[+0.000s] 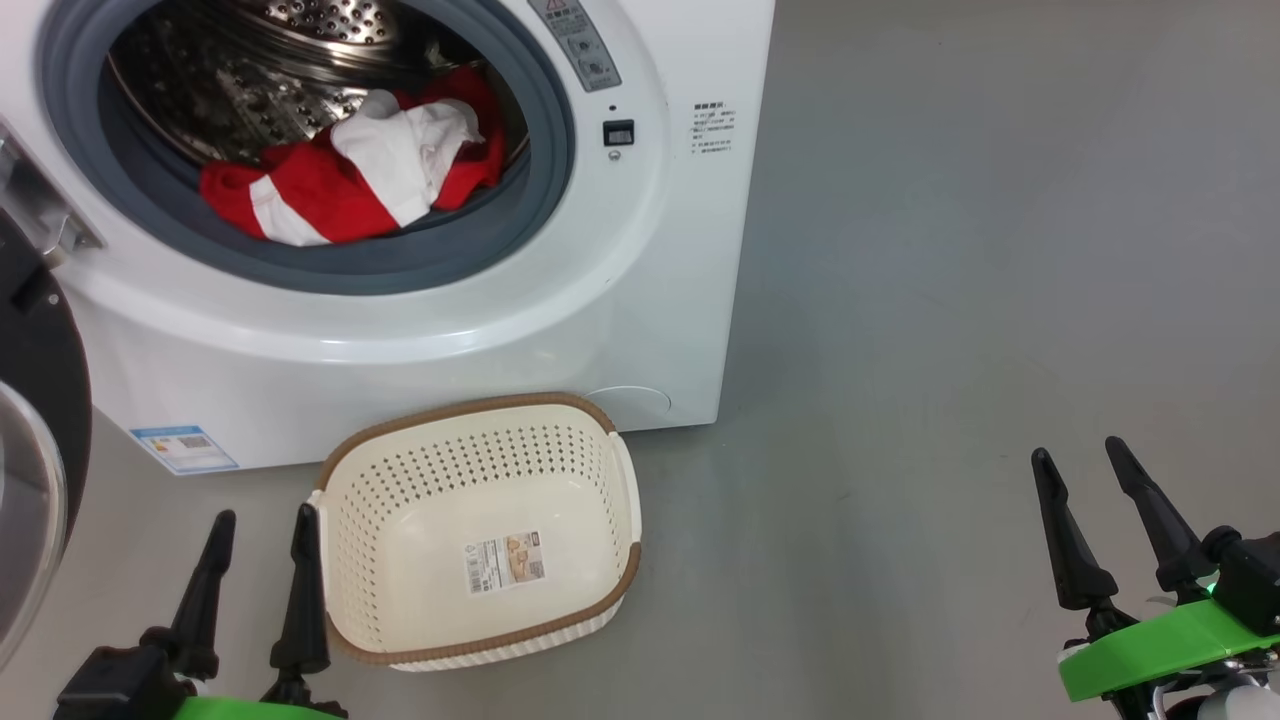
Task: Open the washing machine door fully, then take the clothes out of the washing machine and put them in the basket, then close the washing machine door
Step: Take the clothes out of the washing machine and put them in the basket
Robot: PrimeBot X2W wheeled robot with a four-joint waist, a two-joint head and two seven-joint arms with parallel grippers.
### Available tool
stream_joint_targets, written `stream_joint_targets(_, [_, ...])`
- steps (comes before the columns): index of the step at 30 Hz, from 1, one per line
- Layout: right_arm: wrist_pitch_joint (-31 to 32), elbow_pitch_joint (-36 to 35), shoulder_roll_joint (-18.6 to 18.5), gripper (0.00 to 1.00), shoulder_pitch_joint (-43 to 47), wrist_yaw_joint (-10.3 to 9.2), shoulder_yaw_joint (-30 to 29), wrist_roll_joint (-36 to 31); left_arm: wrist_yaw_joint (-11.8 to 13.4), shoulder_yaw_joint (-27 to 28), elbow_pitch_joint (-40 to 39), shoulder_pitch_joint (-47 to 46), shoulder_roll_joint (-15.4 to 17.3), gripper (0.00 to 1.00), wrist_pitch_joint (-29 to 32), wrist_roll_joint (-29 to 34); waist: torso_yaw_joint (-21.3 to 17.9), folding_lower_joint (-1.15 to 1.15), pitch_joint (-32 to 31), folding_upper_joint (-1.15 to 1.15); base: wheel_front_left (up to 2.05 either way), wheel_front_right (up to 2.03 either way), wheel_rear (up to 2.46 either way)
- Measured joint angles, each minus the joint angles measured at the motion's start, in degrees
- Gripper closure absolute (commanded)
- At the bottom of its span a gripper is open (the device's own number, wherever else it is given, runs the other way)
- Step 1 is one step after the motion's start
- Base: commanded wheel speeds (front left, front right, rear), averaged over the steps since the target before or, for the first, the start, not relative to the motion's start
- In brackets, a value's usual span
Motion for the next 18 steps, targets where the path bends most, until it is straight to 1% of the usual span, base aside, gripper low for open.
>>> stream_joint_targets(9, [0.00,-0.05,0.01,0.00,-0.01,0.00,0.05,0.00,0.00,0.43,-0.02,-0.02,-0.03,0.00,0.00,-0.01,0.15,0.00,0.51,0.00,1.05,-1.13,0.08])
stream_joint_targets(13, [0.00,-0.01,0.00,0.00,-0.03,0.00,0.18,0.00,0.00,1.86,0.47,-0.07,-0.20,0.00,0.00,0.00,0.17,0.00,0.69,0.00,1.03,-1.06,0.03])
stream_joint_targets(18, [0.00,0.05,-0.01,0.00,-0.04,0.00,0.31,0.00,0.00,2.05,1.26,-0.57,-0.52,0.00,0.00,0.03,0.15,0.00,1.01,0.00,0.60,-0.60,0.00])
